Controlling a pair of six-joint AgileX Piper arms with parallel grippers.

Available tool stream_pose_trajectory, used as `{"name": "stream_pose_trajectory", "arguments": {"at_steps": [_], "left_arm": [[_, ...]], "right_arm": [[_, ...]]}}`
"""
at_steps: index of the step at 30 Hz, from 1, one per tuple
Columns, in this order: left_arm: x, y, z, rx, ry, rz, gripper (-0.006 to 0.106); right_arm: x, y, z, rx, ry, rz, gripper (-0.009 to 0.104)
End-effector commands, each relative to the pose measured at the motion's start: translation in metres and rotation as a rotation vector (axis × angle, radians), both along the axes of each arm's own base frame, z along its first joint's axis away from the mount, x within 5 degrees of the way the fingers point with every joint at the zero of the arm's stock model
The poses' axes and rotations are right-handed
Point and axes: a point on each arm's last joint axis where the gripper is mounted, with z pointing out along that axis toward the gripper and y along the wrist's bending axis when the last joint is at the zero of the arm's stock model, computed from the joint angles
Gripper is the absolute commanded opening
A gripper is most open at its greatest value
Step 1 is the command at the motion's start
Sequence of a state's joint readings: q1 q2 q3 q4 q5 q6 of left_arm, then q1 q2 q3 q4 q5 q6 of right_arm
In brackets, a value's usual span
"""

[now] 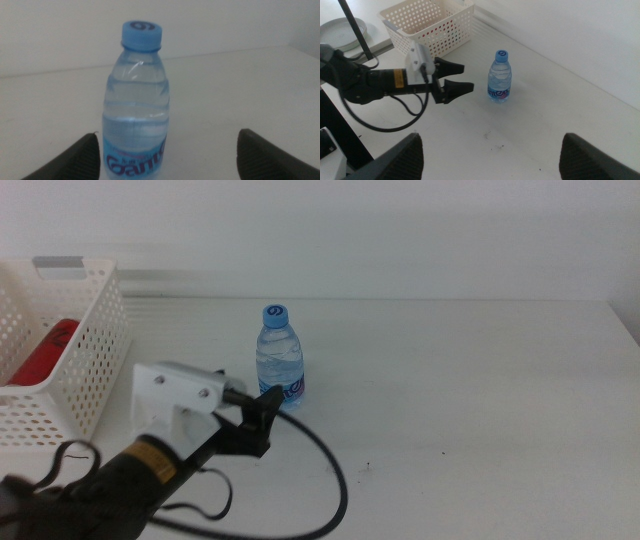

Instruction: Use arms to grab the bottles and put them into the dustbin to the left of the table.

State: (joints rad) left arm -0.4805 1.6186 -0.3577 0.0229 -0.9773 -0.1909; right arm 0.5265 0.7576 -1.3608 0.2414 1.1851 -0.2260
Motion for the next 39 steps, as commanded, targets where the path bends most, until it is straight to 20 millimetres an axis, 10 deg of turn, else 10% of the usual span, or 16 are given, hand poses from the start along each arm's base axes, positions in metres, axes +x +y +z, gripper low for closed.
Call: {"name": "stream_pose_trajectory", "arguments": {"at_steps": [1, 39], "left_arm": [[0.009, -0.005, 0.0, -0.011, -0.001, -0.003, 0.094], [0.095, -0.032, -0.051, -0.032, -0.048, 0.018, 0.094]], "right_arm": [[-0.002, -0.001, 0.003, 0.009, -0.016, 0.001, 0.093], [-0.002, -0.001, 0.003, 0.012, -0.014, -0.001, 0.093]]}}
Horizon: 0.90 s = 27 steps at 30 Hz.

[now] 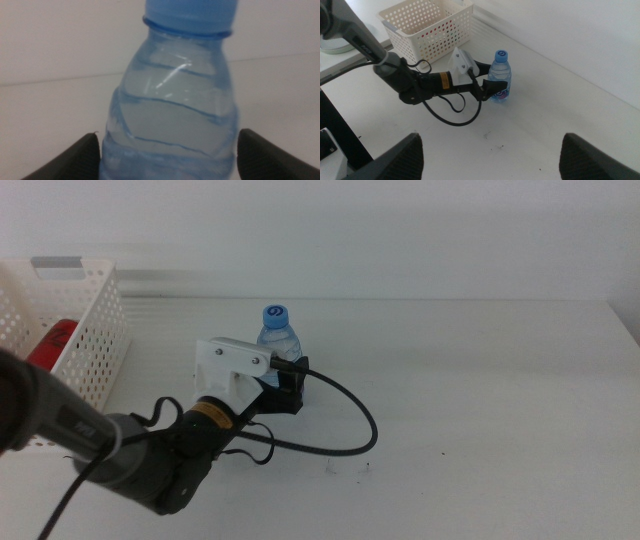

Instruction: Use arms to grab the bottles and put them into the dustbin to the left of the table.

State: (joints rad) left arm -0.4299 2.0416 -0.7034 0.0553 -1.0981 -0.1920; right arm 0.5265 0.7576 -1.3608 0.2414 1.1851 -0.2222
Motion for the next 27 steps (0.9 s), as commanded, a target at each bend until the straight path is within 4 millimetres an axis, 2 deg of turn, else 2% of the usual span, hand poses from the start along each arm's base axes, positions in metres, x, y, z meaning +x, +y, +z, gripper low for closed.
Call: {"name": "stream_pose_trajectory", "arguments": {"at_steps": [1, 9, 13, 15, 17, 21, 25, 27], "left_arm": [[0.007, -0.003, -0.003, -0.016, -0.002, -0.002, 0.094], [0.026, -0.012, -0.018, -0.016, -0.004, -0.001, 0.094], [0.028, -0.013, -0.022, -0.013, 0.002, -0.001, 0.094], [0.029, -0.012, -0.022, -0.022, 0.007, 0.002, 0.09], [0.029, -0.011, -0.021, -0.037, 0.013, -0.007, 0.082], [0.032, -0.008, -0.017, -0.018, -0.018, -0.037, 0.056], [0.032, -0.008, 0.0, 0.028, -0.02, -0.072, 0.033], [0.031, -0.009, 0.012, 0.07, 0.006, -0.092, 0.025]], "right_arm": [[-0.002, -0.001, 0.003, 0.009, -0.016, 0.001, 0.093], [-0.002, -0.001, 0.003, 0.009, -0.016, 0.001, 0.093], [-0.002, -0.001, 0.003, 0.009, -0.016, 0.001, 0.093], [-0.002, -0.001, 0.003, 0.009, -0.016, 0.001, 0.093], [-0.002, -0.001, 0.003, 0.009, -0.016, 0.001, 0.093], [-0.002, -0.001, 0.003, 0.009, -0.016, 0.001, 0.093], [-0.002, -0.001, 0.003, 0.009, -0.016, 0.001, 0.093], [-0.002, -0.001, 0.003, 0.009, -0.016, 0.001, 0.093]]}}
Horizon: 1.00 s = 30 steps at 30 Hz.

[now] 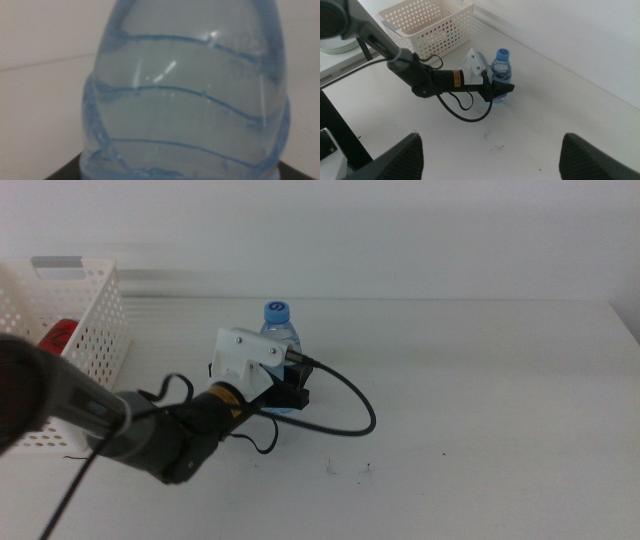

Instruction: Use arms to grab the bottles and put them into the dustbin to the left of the table.

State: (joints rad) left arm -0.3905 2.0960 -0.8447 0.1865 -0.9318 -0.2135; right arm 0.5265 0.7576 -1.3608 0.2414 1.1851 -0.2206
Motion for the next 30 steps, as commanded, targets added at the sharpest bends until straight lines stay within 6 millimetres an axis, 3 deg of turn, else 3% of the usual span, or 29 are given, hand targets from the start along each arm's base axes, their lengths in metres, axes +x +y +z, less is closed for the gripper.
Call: {"name": "stream_pose_trajectory", "arguments": {"at_steps": [1, 4, 5, 6, 13, 17, 21, 30], "left_arm": [[-0.001, -0.002, 0.028, 0.017, -0.042, -0.034, 0.022], [-0.005, 0.002, 0.057, 0.034, -0.011, -0.018, 0.021], [-0.009, 0.007, 0.081, 0.013, -0.01, 0.026, 0.021], [-0.011, 0.009, 0.093, 0.01, -0.012, 0.04, 0.021], [-0.022, 0.017, 0.16, 0.034, -0.021, 0.071, 0.021], [-0.02, 0.027, 0.192, 0.094, 0.09, 0.143, 0.021], [-0.008, 0.047, 0.227, 0.223, 0.142, 0.206, 0.02], [0.013, 0.109, 0.296, 0.298, 0.286, 0.191, 0.009]], "right_arm": [[-0.002, -0.001, 0.003, 0.008, -0.017, 0.002, 0.093], [-0.002, -0.001, 0.003, 0.008, -0.017, 0.002, 0.093], [-0.002, -0.001, 0.003, 0.008, -0.017, 0.002, 0.093], [-0.002, -0.001, 0.003, 0.008, -0.017, 0.002, 0.093], [-0.002, -0.001, 0.003, 0.008, -0.017, 0.002, 0.093], [-0.002, -0.001, 0.003, 0.008, -0.017, 0.002, 0.093], [-0.002, -0.001, 0.003, 0.008, -0.017, 0.002, 0.093], [-0.002, -0.001, 0.003, 0.008, -0.017, 0.002, 0.093]]}}
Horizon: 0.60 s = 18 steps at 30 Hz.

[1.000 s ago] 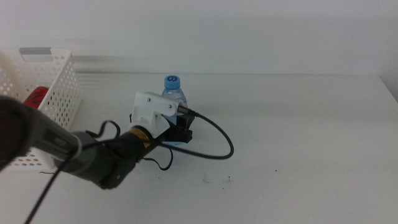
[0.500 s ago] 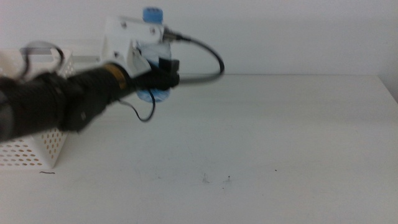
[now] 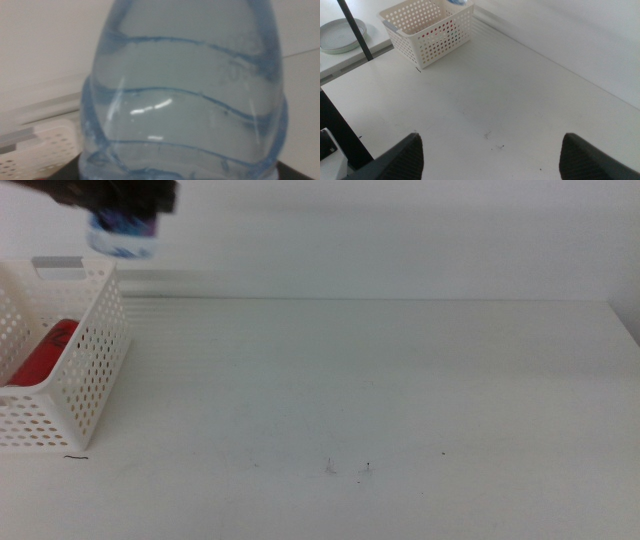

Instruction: Use arms to grab the bottles and put them into the dustbin to the left of the table.

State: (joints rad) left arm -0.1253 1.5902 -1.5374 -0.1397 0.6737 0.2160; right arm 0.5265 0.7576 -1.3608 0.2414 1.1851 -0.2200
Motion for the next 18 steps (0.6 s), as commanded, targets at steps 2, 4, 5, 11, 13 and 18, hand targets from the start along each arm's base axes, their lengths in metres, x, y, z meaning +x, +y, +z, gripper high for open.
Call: {"name": "stream_pose_trajectory", "arguments": {"at_steps": [2, 4, 5, 11, 13, 18], "left_arm": [[0.0, 0.016, 0.033, -0.007, 0.003, -0.051, 0.007], [0.004, 0.032, 0.037, 0.023, 0.039, -0.03, 0.005], [0.006, 0.042, 0.037, 0.034, 0.063, -0.01, 0.004], [0.028, 0.102, 0.017, -0.024, 0.161, 0.115, -0.001], [0.033, 0.117, 0.005, -0.024, 0.201, 0.124, -0.001], [0.043, 0.158, -0.029, 0.008, 0.299, 0.194, -0.001]], "right_arm": [[-0.002, -0.001, 0.003, 0.008, -0.018, 0.002, 0.093], [-0.002, -0.001, 0.003, 0.008, -0.018, 0.002, 0.093], [-0.002, -0.001, 0.003, 0.008, -0.018, 0.002, 0.093], [-0.002, -0.001, 0.003, 0.008, -0.018, 0.002, 0.093], [-0.002, -0.001, 0.003, 0.008, -0.018, 0.002, 0.093], [-0.002, -0.001, 0.003, 0.008, -0.018, 0.002, 0.093]]}}
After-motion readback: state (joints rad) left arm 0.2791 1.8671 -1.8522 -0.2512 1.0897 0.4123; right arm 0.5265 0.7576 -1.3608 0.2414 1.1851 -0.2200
